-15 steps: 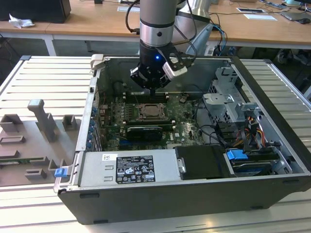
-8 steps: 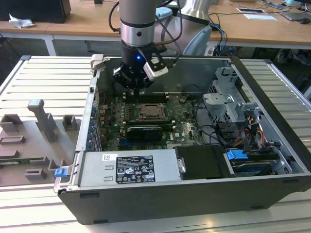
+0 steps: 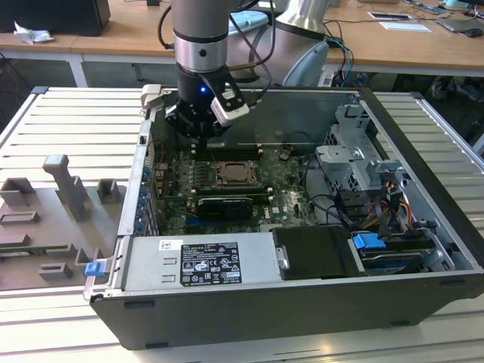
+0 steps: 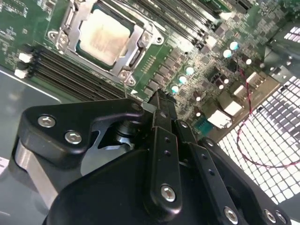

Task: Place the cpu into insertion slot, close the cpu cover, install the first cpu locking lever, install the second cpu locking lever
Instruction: 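Install the first cpu locking lever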

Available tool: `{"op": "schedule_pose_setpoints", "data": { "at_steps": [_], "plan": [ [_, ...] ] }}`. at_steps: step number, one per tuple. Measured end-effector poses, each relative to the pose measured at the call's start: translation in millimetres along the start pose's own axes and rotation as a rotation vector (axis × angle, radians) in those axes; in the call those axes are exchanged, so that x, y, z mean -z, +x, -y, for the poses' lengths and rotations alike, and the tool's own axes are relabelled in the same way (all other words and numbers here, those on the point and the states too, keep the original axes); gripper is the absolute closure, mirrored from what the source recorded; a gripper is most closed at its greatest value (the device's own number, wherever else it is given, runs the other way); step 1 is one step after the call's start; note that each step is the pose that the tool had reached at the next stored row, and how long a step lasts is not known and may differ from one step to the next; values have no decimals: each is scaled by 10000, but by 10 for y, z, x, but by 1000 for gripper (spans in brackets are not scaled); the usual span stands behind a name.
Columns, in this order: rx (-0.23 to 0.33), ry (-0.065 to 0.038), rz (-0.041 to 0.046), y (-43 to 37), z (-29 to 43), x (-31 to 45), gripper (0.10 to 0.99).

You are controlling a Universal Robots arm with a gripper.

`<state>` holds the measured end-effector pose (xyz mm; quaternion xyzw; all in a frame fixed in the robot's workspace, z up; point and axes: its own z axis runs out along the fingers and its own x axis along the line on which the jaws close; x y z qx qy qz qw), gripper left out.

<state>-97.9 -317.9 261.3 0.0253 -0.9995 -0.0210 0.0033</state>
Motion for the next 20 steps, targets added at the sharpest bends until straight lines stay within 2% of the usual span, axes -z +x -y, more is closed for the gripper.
{"op": "schedule_pose_setpoints", "data": {
  "at_steps": [3, 6, 9, 15, 20],
  "plan": [
    [2, -22, 2, 23, -61, -7, 980],
    [1, -68, 4, 43, -93, -12, 980],
    [2, -85, 3, 42, -179, -25, 980],
    [1, -86, 4, 29, -233, -61, 980],
    [0, -86, 5, -36, -249, -75, 980]
  ]
}}
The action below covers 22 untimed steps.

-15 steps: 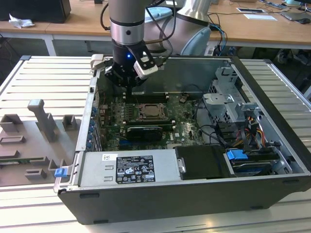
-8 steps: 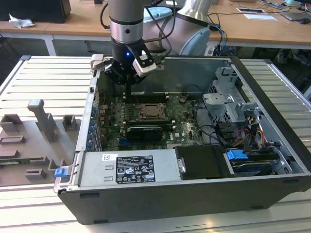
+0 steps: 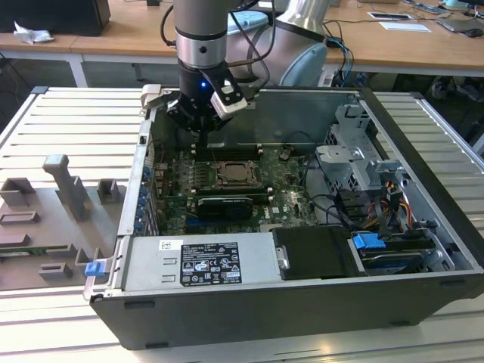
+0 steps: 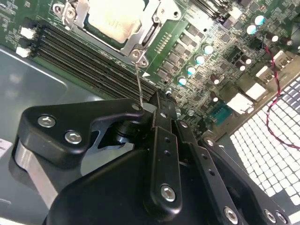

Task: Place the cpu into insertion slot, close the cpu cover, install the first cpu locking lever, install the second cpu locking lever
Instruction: 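Install the first cpu locking lever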

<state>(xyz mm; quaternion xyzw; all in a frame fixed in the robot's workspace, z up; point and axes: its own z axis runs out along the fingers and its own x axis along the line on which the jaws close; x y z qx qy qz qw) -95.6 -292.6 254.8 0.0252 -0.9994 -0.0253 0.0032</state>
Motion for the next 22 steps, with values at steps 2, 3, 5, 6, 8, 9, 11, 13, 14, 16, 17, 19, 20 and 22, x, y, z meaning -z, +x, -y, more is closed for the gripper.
{"op": "schedule_pose_setpoints", "data": {
  "at_steps": [2, 3, 5, 6, 8, 9, 11, 13, 14, 16, 17, 19, 20, 22],
  "plan": [
    [2, 0, -1, -59, 3, -3, 980],
    [0, 0, -1, -131, 7, -7, 980],
    [0, 1, -8, -269, 14, -18, 980],
    [0, -1, -17, -361, 18, -29, 980],
    [-2, -2, -26, -468, 24, -42, 980],
    [0, -2, -31, -539, 28, -47, 980],
    [5, -514, -5, -580, 30, -49, 980],
    [5, -639, 3, -586, 39, -91, 980],
    [6, -638, 2, -586, 41, -110, 980],
    [17, -638, 0, -593, 43, -155, 980],
    [35, -638, 0, -597, 45, -176, 980],
    [111, -637, -7, -644, 46, -217, 980],
    [120, -638, -8, -658, 45, -226, 980],
    [262, -640, -19, -679, 44, -243, 980]
  ]
}}
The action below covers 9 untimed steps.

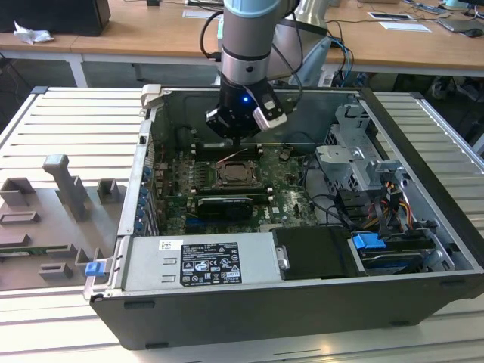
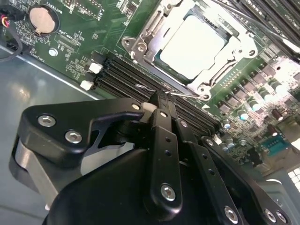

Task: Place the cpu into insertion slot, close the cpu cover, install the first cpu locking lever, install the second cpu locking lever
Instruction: 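Install the first cpu locking lever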

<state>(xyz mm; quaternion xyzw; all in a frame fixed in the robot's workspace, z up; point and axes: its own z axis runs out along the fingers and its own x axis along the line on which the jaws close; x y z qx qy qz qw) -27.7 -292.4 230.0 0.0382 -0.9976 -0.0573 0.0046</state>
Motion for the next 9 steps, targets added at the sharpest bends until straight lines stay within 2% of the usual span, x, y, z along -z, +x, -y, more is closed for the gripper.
{"op": "schedule_pose_setpoints", "data": {
  "at_steps": [2, 5, 9],
  "plan": [
    [121, -58, -8, -27, 1, -21, 980],
    [122, -60, -9, -51, 4, -39, 980],
    [122, -58, -10, -96, 9, -113, 980]
  ]
}}
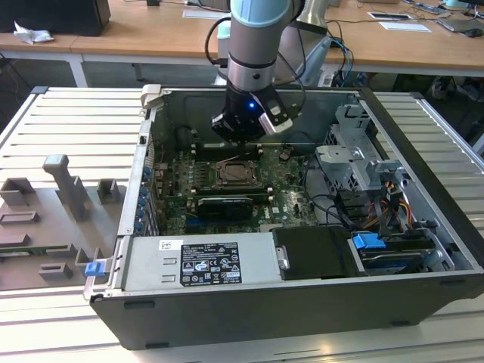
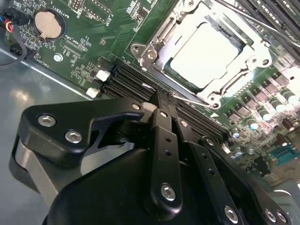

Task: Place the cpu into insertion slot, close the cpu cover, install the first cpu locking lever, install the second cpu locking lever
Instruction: 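Install the first cpu locking lever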

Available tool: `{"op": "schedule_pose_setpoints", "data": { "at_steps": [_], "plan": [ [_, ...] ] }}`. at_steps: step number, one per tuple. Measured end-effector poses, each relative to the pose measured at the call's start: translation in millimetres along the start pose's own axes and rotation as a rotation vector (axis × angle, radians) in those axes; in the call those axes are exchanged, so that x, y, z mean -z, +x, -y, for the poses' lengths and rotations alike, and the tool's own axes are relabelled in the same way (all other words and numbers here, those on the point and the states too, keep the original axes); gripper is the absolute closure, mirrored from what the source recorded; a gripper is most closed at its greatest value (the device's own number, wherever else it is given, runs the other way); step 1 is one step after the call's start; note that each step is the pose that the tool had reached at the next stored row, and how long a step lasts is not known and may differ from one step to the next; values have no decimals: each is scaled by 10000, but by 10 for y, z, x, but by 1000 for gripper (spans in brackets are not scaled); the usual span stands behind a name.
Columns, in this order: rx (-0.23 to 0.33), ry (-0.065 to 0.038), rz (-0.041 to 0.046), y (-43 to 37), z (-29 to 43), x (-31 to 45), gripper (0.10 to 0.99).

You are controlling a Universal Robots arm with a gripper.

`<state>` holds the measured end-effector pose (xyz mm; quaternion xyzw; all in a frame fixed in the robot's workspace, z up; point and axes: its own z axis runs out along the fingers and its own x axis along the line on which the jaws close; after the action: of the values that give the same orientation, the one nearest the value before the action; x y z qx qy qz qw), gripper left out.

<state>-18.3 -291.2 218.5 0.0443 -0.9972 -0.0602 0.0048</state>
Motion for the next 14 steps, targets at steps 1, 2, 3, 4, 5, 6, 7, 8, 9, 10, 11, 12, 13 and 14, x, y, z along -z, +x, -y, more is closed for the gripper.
{"op": "schedule_pose_setpoints", "data": {
  "at_steps": [1, 2, 3, 4, 5, 6, 7, 8, 9, 10, 11, 12, 13, 14],
  "plan": [
    [0, -1, 0, -7, 1, -17, 980],
    [0, 0, 0, -10, 3, -28, 980],
    [0, 0, -1, -13, 4, -38, 980],
    [0, -1, 1, -15, 6, -48, 980],
    [0, 0, 0, -18, 7, -56, 980],
    [0, 0, 0, -22, 8, -65, 980],
    [0, 0, 0, -25, 10, -73, 980],
    [-1, 0, 0, -34, 13, -95, 980],
    [0, 0, -1, -39, 15, -108, 980],
    [-1, 0, 0, -39, 16, -113, 980],
    [-2, 0, 0, -39, 16, -119, 980],
    [-1, 0, 0, -40, 17, -126, 980],
    [0, 1, 0, -40, 18, -131, 980],
    [0, 0, -1, -40, 19, -137, 980]
  ]
}}
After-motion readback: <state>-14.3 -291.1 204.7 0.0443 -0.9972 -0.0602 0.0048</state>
